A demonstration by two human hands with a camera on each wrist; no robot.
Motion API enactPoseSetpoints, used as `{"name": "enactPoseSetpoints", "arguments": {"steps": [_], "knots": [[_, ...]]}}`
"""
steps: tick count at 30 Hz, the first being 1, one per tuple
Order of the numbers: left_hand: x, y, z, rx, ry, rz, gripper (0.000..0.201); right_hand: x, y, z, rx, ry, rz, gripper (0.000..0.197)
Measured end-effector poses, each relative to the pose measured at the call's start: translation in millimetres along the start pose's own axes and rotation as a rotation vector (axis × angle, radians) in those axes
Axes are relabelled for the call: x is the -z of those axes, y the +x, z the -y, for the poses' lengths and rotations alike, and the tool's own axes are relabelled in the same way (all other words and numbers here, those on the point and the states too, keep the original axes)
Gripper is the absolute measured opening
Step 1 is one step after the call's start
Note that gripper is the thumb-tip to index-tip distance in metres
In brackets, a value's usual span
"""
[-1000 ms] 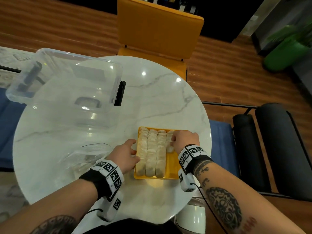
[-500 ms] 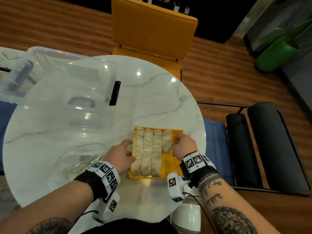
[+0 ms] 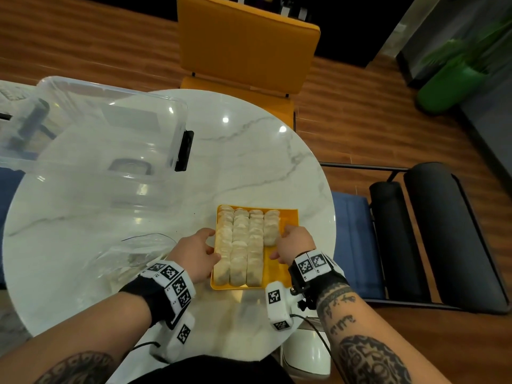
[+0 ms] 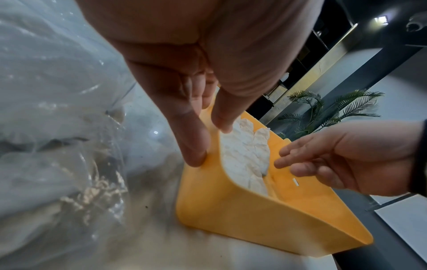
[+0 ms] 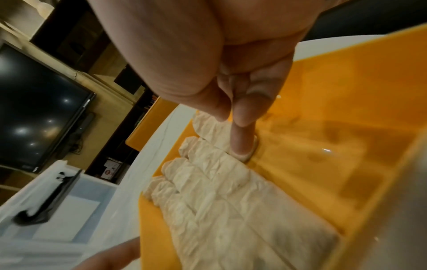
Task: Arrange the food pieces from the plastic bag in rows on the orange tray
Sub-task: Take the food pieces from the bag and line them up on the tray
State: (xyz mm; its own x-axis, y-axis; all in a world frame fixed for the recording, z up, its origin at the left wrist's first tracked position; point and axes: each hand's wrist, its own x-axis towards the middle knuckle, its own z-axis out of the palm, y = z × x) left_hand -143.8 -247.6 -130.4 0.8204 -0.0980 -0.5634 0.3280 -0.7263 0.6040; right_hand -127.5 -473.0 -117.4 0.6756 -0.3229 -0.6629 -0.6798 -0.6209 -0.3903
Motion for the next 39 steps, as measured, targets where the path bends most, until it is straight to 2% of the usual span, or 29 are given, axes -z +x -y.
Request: {"name": "enactPoseSetpoints", "arguments": {"steps": [4,10,14,20,24,27,30,35,39], "knots": [[-2,0,0,0.0,0.019,-0.013,0.055,-11,-25,-14,0.034,-0.055,0.065,0.043],[-3,-1,1,-0.005,0.031,-0.005,0.053,-31,-37,-11,0.113,-0.167,0.093,0.039],[-4,0,0,0.002,0.031,-0.017,0.053,-35,-38,-11,0.112,-0.147,0.067,0.043],[-3,-2,-1,0.0,0.044,-0.022,0.052,-31,-44,-16,0.162,-0.113,0.037,0.038],[3,-5,0,0.002,-0.004,-0.053,0.053,-31,-52,-29,0.218,-0.065,0.006,0.046],[20,-14,3,-0.021,-0.124,-0.081,0.034,-37,-63,-45,0.295,-0.159,-0.025,0.043],[53,-28,15,-0.034,-0.182,-0.12,0.008,-51,-74,-60,0.371,-0.369,-0.02,0.041],[104,-52,65,-0.097,0.068,-0.214,0.009,-68,-77,-70,0.37,-0.56,-0.071,0.046],[100,-63,97,-0.121,0.301,-0.104,0.006,-73,-75,-70,0.339,-0.588,-0.094,0.043]]}}
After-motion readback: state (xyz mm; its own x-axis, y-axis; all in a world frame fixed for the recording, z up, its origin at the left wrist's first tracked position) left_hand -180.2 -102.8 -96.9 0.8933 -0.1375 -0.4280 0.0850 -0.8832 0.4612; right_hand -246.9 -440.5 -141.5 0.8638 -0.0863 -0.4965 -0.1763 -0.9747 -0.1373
